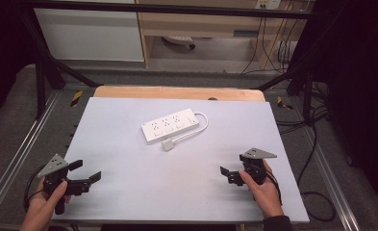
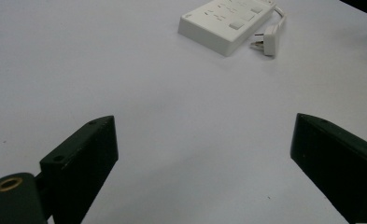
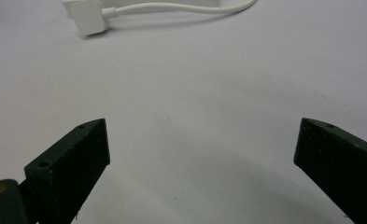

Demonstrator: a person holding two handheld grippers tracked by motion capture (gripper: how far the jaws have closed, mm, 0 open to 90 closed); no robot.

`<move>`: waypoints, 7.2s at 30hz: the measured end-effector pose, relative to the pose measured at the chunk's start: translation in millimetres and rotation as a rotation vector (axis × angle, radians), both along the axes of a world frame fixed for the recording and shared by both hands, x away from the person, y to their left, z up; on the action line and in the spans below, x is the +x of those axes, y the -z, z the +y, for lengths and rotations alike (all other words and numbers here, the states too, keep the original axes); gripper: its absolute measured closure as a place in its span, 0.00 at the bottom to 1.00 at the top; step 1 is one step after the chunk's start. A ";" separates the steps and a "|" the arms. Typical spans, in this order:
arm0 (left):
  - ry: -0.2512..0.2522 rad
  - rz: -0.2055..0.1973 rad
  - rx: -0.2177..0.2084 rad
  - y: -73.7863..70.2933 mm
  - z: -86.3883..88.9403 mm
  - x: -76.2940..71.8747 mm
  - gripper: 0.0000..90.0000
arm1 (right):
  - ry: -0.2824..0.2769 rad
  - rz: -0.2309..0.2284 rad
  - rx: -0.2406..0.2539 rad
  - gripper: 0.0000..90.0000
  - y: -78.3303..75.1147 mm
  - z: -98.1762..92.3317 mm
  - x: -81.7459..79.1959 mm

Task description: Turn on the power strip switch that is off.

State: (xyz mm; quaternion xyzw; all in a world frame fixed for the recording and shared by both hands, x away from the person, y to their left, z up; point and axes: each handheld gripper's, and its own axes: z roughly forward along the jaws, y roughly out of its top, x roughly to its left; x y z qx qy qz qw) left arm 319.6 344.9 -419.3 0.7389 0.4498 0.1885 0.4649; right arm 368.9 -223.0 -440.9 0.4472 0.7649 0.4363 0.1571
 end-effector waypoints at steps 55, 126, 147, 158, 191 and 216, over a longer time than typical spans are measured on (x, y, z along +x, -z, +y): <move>-0.015 0.003 0.005 0.8 0.8 0.1 0.08 | -0.080 -0.059 -0.056 0.05 -50.7 73.9 62.5; -0.026 0.000 0.000 0.8 0.9 1.2 0.08 | -0.023 -0.112 -0.017 0.08 -57.9 138.0 156.5; -0.018 -0.002 -0.001 0.6 0.8 1.0 0.08 | -0.028 -0.095 0.005 0.10 -47.8 160.2 169.1; -0.018 -0.003 -0.002 0.6 0.9 1.0 0.08 | -0.015 -0.093 -0.008 0.17 -40.1 166.2 173.7; -0.015 0.001 0.004 1.0 0.7 1.1 0.08 | -0.116 -0.043 -0.083 0.79 -15.0 186.4 169.6; -0.010 0.011 0.008 1.7 -0.1 1.0 0.08 | -0.137 -0.064 -0.093 0.97 -3.4 193.2 163.2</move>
